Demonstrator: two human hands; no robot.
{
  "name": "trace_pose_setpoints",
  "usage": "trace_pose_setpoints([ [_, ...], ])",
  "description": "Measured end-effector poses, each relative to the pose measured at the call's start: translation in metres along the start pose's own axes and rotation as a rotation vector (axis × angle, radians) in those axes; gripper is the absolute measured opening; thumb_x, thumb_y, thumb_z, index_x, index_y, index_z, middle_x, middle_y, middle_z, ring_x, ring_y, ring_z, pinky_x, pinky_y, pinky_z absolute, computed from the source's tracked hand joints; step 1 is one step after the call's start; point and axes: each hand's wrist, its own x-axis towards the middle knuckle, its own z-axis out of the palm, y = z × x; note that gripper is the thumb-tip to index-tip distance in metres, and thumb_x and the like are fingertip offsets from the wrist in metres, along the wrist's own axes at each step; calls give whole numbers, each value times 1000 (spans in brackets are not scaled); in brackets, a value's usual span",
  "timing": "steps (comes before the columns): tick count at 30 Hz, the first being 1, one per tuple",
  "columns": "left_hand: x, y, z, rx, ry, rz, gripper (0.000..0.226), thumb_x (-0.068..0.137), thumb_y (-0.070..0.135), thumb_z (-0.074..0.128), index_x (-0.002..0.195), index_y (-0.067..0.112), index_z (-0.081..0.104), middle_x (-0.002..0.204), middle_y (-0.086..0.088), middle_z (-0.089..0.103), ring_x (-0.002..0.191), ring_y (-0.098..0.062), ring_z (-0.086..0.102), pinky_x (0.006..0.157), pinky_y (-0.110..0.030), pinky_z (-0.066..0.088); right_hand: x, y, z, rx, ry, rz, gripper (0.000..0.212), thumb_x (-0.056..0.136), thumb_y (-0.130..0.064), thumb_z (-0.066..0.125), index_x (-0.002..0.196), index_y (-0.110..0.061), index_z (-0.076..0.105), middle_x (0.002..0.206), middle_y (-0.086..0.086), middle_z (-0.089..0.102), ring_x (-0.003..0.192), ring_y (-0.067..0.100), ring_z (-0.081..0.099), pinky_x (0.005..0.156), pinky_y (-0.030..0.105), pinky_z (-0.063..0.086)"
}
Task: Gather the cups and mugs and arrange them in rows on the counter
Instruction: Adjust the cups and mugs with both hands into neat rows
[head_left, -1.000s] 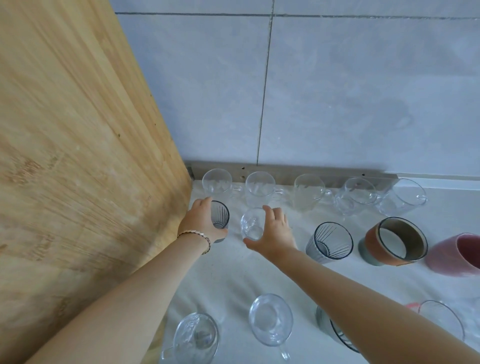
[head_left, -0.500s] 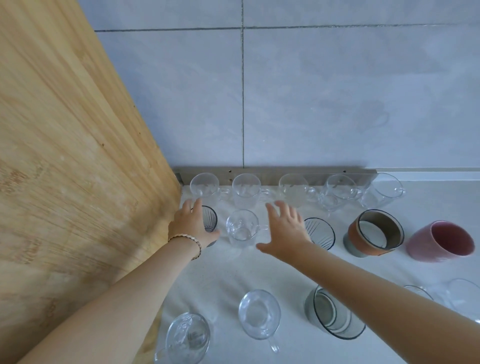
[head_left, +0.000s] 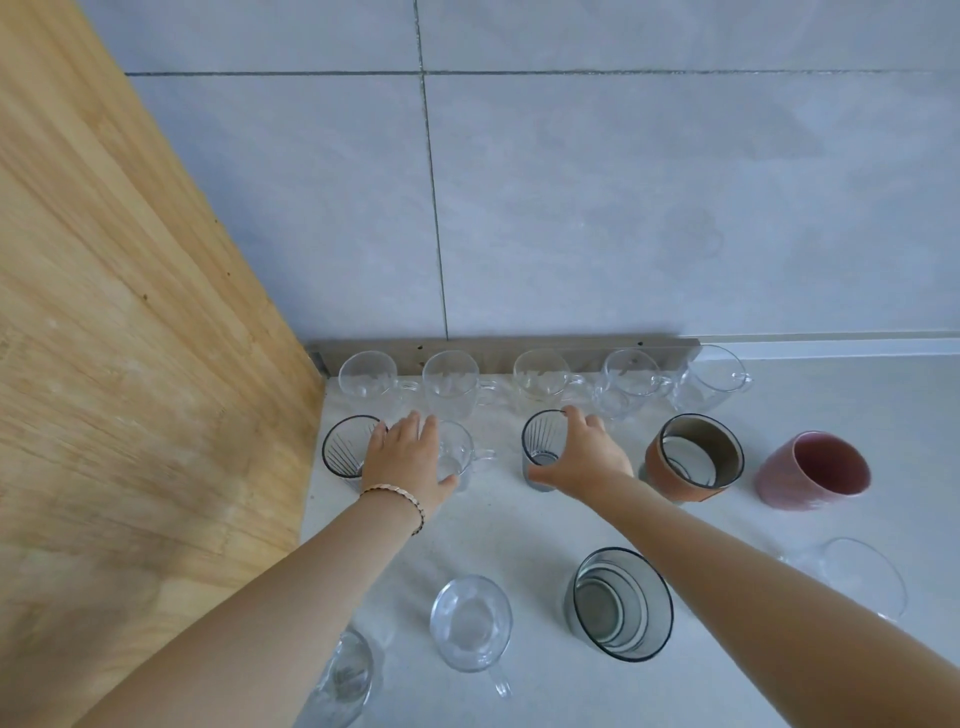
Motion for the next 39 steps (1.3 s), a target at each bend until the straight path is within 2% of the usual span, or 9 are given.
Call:
trace_pose_setpoints([
  [14, 12, 17, 6, -23, -44, -59, 78, 85, 48, 55, 145, 12, 19, 150, -7, 33, 138, -23, 36, 121, -40, 12, -3, 0, 18, 147, 64, 12, 94, 73, -50, 73, 141, -9, 22, 127, 15, 39, 111, 32, 57, 91, 37, 53],
  [19, 7, 34, -2, 10, -36, -79, 73, 89, 38, 51, 147, 14, 14, 156, -10, 16, 142, -26, 27, 119, -44, 11, -14, 17, 1, 115, -139, -72, 113, 77, -37, 75, 150, -4, -4, 146, 17, 29, 129, 29, 46, 105, 36, 40],
  [21, 3, 56, -11, 13, 64, 13, 67, 89, 28, 51, 146, 15, 18, 154, -12, 18, 139, -27, 29, 117, -45, 15, -24, 40, -21, 76, -145, -177, 100, 80, -30, 73, 151, -8, 6, 143, 15, 39, 125, 25, 48, 107, 36, 40],
  [23, -2, 89, -19, -12, 180, 178, 65, 87, 20, 52, 145, 14, 23, 152, -12, 22, 138, -28, 30, 115, -44, 18, -31, 74, -46, 59, -55, -269, 73, 83, -24, 70, 144, -13, 32, 131, 9, 53, 107, 15, 54, 102, 33, 44],
  [25, -5, 127, -24, -66, 250, 326, 65, 85, 18, 55, 144, 9, 28, 152, -14, 24, 139, -31, 30, 115, -42, 21, -34, 112, -69, 46, 78, -308, 50, 83, -22, 68, 130, -17, 53, 125, 5, 57, 109, 16, 55, 102, 32, 43],
  [28, 3, 184, -22, -67, 152, 408, 75, 86, 34, 56, 146, 11, 18, 156, -12, 17, 143, -28, 21, 117, -39, 20, -33, 167, -94, -33, 179, -209, 49, 83, -24, 67, 130, -17, 54, 131, 5, 52, 126, 22, 44, 106, 33, 35],
  [32, 19, 243, -10, -106, -8, 313, 97, 76, 55, 61, 147, 12, 10, 156, -10, 17, 143, -27, 23, 115, -42, 26, -24, 219, -103, -62, 153, 44, 88, 76, -35, 72, 147, -18, 24, 146, 8, 31, 136, 31, 27, 114, 40, 25],
  [36, 27, 271, 3, -191, -78, 137, 98, 72, 53, 66, 146, 16, 13, 150, -6, 25, 131, -31, 37, 102, -41, 38, -11, 244, -104, 13, 77, 147, 98, 75, -39, 73, 149, -16, 13, 144, 11, 26, 128, 37, 38, 105, 42, 36],
  [39, 27, 272, 6, -265, -36, 73, 89, 70, 49, 69, 139, 15, 25, 138, -6, 36, 121, -31, 43, 93, -40, 45, -1, 249, -102, 37, 125, 145, 85, 74, -38, 72, 142, -11, 28, 134, 11, 38, 116, 38, 50, 95, 39, 43],
])
